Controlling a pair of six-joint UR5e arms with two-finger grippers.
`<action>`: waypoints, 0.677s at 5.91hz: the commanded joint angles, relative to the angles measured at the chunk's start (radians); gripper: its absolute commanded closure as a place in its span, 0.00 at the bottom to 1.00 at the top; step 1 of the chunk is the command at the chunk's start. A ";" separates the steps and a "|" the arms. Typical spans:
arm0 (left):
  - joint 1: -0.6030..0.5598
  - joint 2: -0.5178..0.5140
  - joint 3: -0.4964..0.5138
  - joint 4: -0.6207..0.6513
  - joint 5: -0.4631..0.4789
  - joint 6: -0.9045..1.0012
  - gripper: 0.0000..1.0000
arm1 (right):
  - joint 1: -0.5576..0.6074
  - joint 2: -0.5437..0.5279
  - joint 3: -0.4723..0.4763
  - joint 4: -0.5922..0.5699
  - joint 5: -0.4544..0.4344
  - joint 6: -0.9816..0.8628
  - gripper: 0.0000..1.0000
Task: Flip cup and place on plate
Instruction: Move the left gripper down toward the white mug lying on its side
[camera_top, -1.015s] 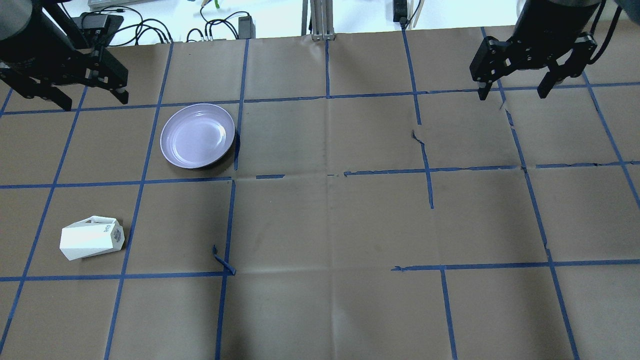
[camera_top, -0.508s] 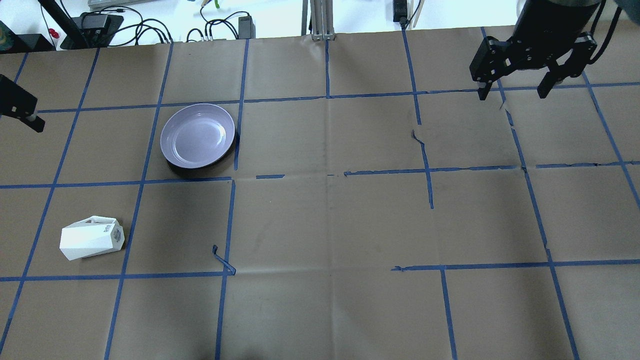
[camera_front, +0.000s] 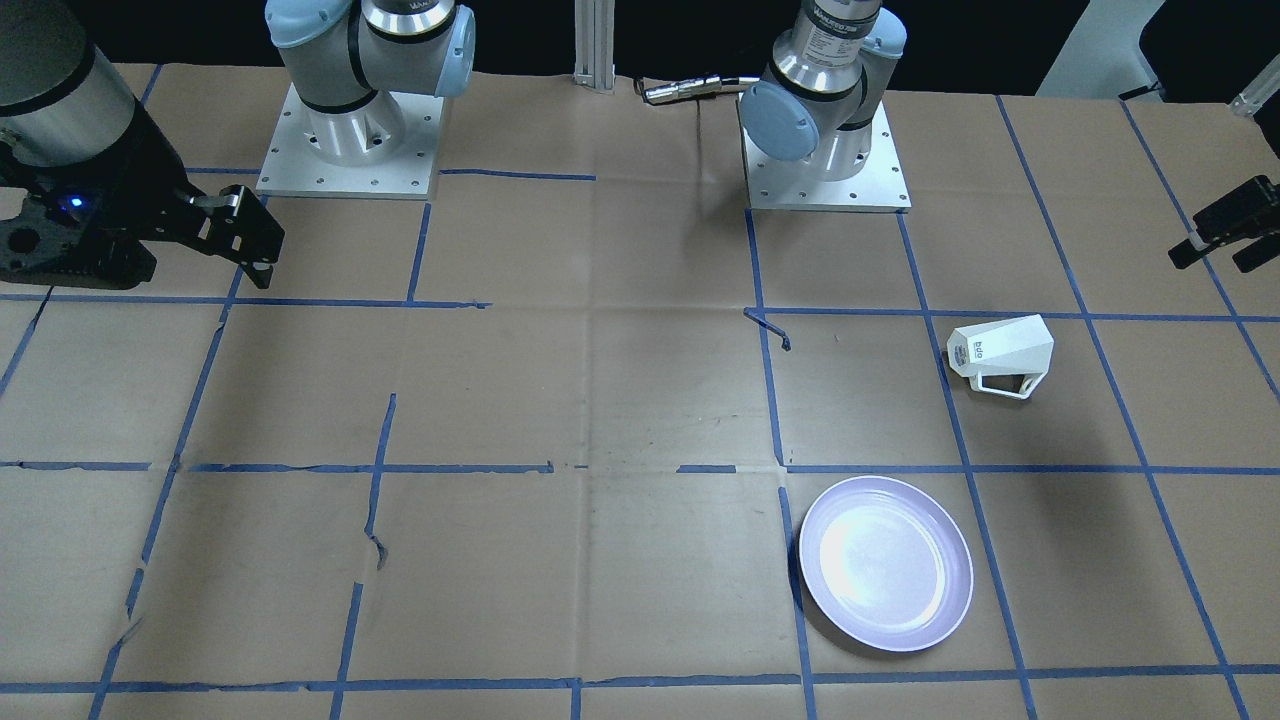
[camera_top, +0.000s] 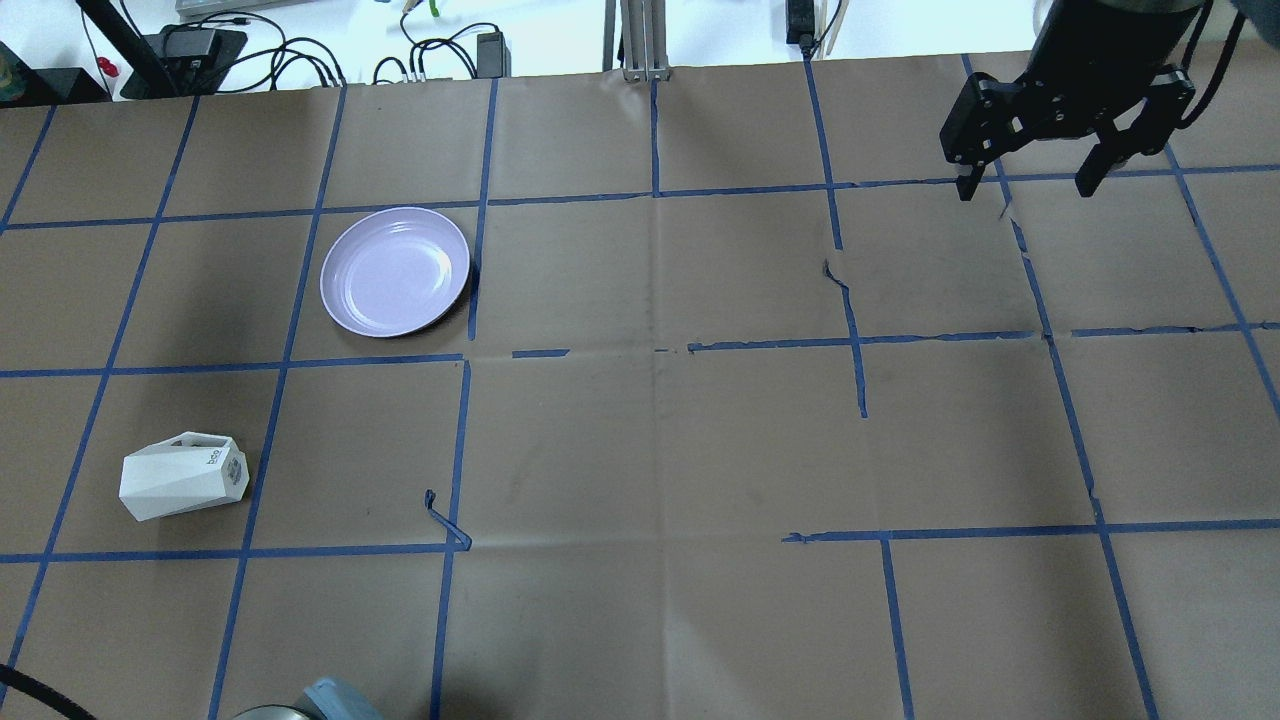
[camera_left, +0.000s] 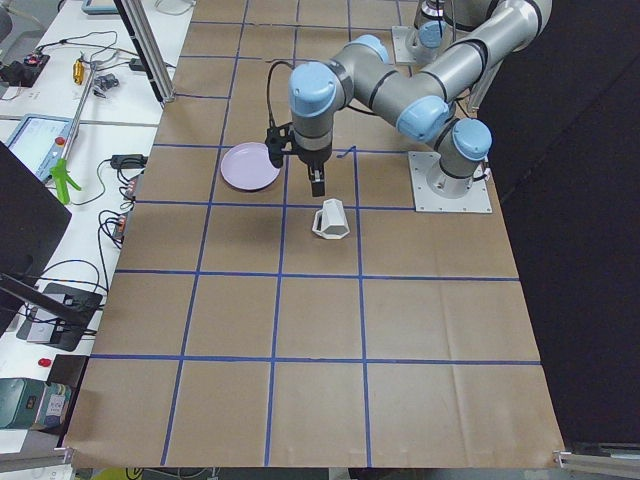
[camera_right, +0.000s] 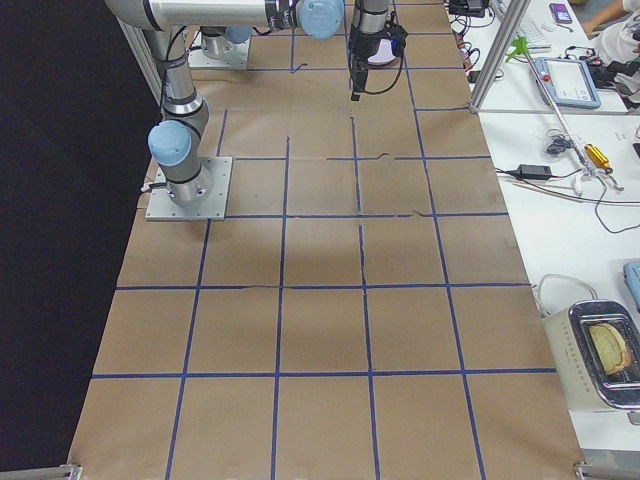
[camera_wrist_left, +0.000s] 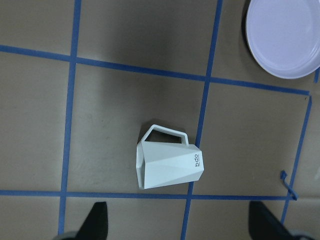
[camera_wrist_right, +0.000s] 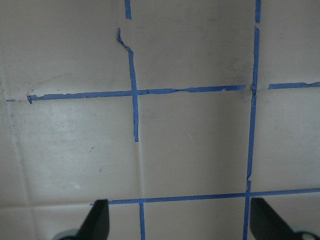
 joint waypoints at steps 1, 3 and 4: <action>0.086 -0.117 -0.012 -0.034 -0.139 0.090 0.02 | 0.000 0.000 0.000 0.000 0.000 0.000 0.00; 0.137 -0.241 -0.021 -0.074 -0.241 0.248 0.03 | 0.000 0.000 0.000 0.000 0.000 0.000 0.00; 0.181 -0.302 -0.027 -0.097 -0.251 0.307 0.03 | 0.000 0.000 0.000 0.000 0.000 0.000 0.00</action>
